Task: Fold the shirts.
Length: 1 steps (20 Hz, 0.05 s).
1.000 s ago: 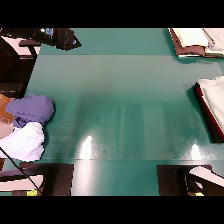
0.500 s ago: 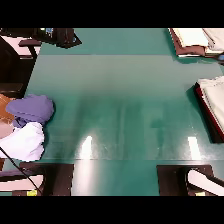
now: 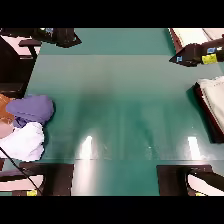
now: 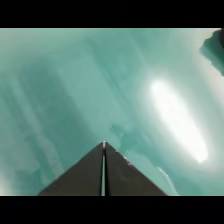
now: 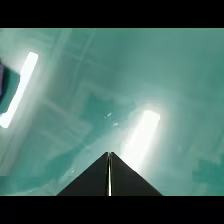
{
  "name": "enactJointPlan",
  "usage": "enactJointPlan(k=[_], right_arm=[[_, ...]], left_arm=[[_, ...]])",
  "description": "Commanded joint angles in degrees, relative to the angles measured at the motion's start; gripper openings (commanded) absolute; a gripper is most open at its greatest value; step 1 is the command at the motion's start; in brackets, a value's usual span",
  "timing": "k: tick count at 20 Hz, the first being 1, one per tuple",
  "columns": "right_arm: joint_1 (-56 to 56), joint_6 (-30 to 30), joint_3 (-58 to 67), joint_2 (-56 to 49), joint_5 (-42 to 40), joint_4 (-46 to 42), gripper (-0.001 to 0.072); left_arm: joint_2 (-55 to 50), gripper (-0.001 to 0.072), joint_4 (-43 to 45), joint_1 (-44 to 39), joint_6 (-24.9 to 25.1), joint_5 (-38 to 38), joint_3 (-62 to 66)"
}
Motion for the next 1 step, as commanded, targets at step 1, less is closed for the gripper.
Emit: enactJointPlan(k=[1], right_arm=[[1.8, 0.0, 0.1, 0.0, 1.2, 0.1, 0.0016]], left_arm=[[0.0, 0.0024, 0.0, 0.0, 0.0, 0.0, 0.0]])
